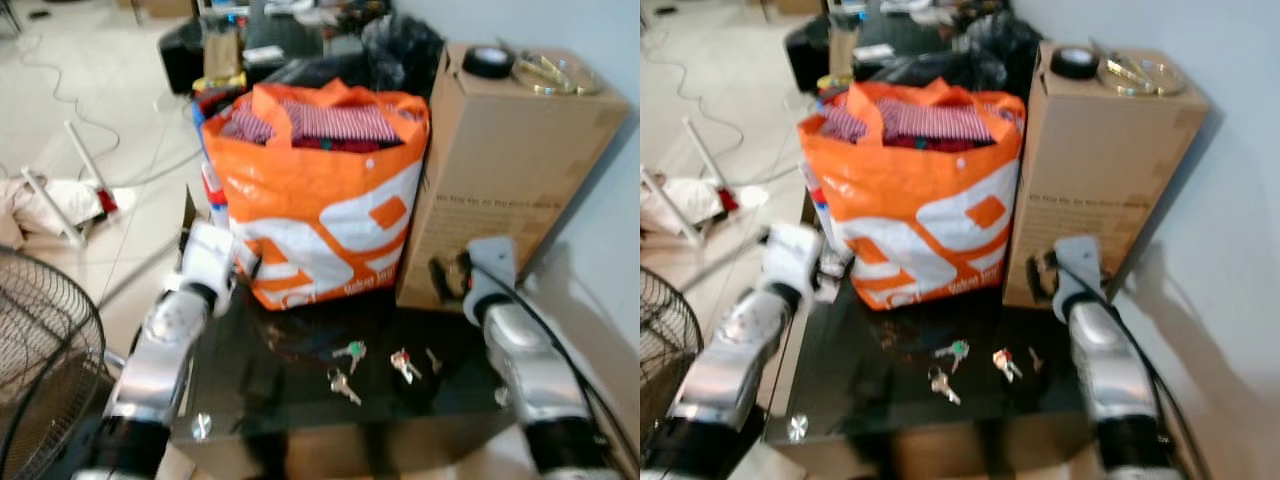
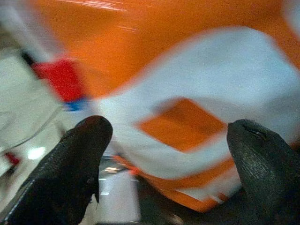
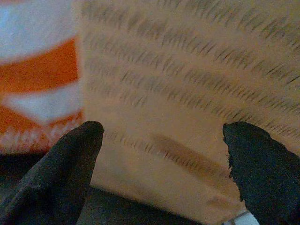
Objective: Hang keys on a hook
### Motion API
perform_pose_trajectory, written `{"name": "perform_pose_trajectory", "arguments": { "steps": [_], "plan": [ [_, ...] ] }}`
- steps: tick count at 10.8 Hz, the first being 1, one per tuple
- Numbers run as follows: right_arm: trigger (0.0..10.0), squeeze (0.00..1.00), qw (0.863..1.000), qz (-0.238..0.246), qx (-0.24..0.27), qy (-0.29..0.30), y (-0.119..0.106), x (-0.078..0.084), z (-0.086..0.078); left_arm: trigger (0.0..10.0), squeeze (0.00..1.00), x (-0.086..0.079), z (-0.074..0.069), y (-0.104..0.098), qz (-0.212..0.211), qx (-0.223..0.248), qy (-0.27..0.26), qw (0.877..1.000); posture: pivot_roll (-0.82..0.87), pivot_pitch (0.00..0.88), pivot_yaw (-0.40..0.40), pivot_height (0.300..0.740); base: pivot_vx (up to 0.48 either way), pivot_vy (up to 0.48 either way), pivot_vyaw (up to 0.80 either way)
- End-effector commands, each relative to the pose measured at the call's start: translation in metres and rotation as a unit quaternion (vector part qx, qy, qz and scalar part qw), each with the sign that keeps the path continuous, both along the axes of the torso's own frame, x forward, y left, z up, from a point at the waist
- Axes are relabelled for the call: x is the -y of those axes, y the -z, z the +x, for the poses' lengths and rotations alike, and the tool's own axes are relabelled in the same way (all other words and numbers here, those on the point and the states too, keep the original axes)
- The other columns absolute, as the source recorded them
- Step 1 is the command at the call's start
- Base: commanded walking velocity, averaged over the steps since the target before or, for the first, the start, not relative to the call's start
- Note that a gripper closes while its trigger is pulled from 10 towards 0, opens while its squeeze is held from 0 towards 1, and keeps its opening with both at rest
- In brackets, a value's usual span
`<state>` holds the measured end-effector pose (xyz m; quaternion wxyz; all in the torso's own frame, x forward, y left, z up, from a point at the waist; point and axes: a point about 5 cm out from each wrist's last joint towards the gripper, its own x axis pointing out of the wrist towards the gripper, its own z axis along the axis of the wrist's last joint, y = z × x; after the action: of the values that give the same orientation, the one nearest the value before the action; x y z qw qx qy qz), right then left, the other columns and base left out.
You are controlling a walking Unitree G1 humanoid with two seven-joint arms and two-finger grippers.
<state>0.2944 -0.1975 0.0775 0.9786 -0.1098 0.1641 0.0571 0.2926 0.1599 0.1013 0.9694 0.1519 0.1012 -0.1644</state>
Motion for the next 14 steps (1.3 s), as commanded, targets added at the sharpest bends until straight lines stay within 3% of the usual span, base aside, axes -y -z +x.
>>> {"name": "perform_pose_trajectory", "arguments": {
  "steps": [1, 4, 7, 8, 9, 12, 14],
  "plan": [
    [10.0, 0.00, 0.998, -0.017, -0.046, -0.036, 0.013, -0.002, -0.008, 10.0, 0.00, 0.001, -0.006, 0.010, 0.024, -0.030, 0.042, 0.998, -0.06, 0.000, 0.012, 0.740, 0.000, 0.000, 0.00],
    [10.0, 0.00, 0.991, -0.038, -0.096, -0.084, 0.030, -0.001, -0.016, 10.0, 0.00, -0.002, -0.020, 0.025, 0.053, -0.079, 0.129, 0.987, -0.07, 0.000, -0.010, 0.740, 0.000, 0.000, 0.00],
    [10.0, 0.00, 0.963, 0.004, -0.221, -0.151, 0.059, -0.010, -0.030, 10.0, 0.00, 0.014, -0.030, 0.042, 0.043, -0.164, 0.274, 0.947, -0.09, 0.000, -0.015, 0.740, 0.000, 0.000, 0.00],
    [10.0, 0.00, 0.958, 0.007, -0.239, -0.156, 0.065, -0.010, -0.033, 10.0, 0.00, 0.018, -0.029, 0.043, 0.040, -0.166, 0.283, 0.944, -0.10, 0.000, -0.012, 0.740, 0.000, 0.000, 0.00],
    [10.0, 0.00, 0.961, 0.003, -0.246, -0.126, 0.071, -0.004, -0.031, 10.0, 0.00, 0.030, -0.025, 0.044, 0.017, -0.167, 0.303, 0.938, -0.10, 0.000, -0.013, 0.740, 0.000, 0.000, 0.00],
    [10.0, 0.00, 0.963, 0.014, -0.251, -0.099, 0.075, 0.000, -0.029, 10.0, 0.00, 0.030, -0.020, 0.043, -0.001, -0.189, 0.297, 0.936, -0.11, 0.000, -0.006, 0.740, 0.000, 0.000, 0.00],
    [10.0, 0.00, 0.965, -0.007, -0.248, -0.085, 0.076, 0.005, -0.020, 10.0, 0.00, 0.034, -0.016, 0.041, 0.008, -0.194, 0.323, 0.926, -0.11, 0.000, -0.007, 0.740, 0.000, 0.000, 0.00]
  ]
}}
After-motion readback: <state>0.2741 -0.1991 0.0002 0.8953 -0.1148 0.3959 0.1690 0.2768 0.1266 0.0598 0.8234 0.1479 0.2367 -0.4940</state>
